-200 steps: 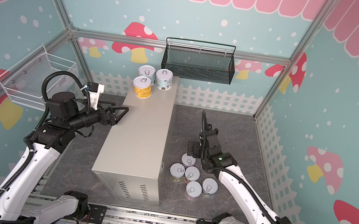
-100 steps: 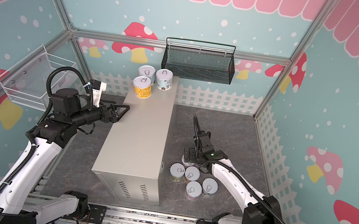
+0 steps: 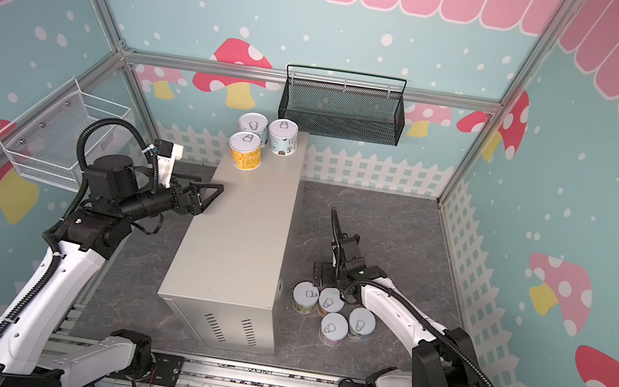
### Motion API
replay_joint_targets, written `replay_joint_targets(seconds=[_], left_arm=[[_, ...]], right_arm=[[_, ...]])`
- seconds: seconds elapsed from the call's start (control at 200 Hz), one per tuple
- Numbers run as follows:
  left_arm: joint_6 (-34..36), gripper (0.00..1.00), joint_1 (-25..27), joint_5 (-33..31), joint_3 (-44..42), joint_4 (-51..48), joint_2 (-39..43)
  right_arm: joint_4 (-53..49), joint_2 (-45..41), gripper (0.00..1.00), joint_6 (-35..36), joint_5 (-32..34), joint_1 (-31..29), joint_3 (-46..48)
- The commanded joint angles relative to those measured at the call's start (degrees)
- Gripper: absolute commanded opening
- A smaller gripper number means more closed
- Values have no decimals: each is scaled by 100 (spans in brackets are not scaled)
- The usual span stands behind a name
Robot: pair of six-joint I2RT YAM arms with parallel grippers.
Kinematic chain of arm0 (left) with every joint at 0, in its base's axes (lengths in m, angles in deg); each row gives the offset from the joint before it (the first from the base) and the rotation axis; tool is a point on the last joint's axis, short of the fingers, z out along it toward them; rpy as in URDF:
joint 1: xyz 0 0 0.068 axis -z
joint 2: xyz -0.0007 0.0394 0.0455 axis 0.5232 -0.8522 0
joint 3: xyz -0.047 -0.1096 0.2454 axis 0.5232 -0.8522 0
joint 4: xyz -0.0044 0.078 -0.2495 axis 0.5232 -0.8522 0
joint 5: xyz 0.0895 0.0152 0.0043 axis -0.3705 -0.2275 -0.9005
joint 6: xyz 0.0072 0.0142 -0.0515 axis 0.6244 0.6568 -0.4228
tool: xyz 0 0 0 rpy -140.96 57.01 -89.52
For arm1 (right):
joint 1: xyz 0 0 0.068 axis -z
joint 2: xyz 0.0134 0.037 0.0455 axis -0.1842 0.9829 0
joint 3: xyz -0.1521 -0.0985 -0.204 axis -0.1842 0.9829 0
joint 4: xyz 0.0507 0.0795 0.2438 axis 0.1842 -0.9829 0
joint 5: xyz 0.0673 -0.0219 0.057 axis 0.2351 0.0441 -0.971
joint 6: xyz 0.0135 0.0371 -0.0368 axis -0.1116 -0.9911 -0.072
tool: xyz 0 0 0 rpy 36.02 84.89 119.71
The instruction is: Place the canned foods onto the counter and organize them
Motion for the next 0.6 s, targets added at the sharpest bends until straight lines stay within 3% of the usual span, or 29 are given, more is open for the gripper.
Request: replay_joint_targets(seconds=[0.0,0.285,0.595], left_arm=[[71,99,44,120,-96,221,97],[106,99,195,-8,-38,221,-116],[314,99,581,-767,339,-114,-279]], right_arm=[[349,110,99,-106,-90,-73,56],[435,635,99,-197,204,-180,-16],[423,1092,93,-186,397,-216,-206]])
